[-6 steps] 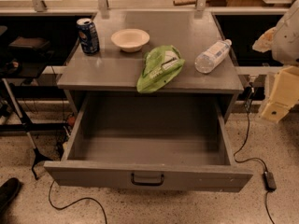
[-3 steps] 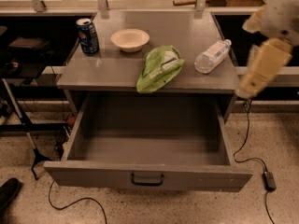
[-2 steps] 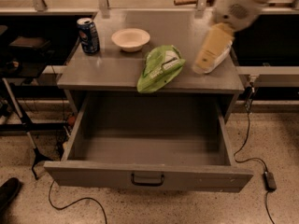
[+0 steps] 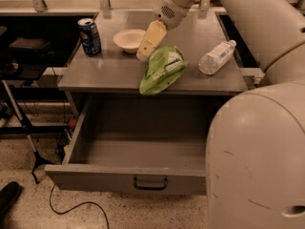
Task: Place pepsi can into top drawer
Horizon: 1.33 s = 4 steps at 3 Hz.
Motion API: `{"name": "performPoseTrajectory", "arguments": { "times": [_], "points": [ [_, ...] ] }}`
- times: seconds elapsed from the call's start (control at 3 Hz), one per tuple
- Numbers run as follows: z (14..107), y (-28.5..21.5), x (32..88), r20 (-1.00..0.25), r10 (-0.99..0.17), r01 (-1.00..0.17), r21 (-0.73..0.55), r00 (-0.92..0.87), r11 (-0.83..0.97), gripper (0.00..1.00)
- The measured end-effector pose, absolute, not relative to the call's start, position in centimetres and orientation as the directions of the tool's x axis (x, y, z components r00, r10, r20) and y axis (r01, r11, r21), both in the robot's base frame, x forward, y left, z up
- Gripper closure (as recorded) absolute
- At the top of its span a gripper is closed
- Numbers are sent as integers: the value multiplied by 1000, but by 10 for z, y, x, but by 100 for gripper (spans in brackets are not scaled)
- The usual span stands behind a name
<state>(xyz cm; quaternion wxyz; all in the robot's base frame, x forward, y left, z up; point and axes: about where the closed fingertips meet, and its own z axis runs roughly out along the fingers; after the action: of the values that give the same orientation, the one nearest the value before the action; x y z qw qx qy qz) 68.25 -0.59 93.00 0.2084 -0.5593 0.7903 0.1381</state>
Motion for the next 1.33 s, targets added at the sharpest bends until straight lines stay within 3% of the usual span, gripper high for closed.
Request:
{"name": "performPoseTrajectory", "arguments": {
  "times": [0.67, 1.0, 1.33],
  "points": [
    [927, 4, 698, -550, -774, -924, -12, -313, 382, 0],
    [938, 32, 734, -671, -657, -881, -12, -344, 473, 0],
    [968, 95, 778, -812, -492, -838, -8, -313, 546, 0]
  ]
}}
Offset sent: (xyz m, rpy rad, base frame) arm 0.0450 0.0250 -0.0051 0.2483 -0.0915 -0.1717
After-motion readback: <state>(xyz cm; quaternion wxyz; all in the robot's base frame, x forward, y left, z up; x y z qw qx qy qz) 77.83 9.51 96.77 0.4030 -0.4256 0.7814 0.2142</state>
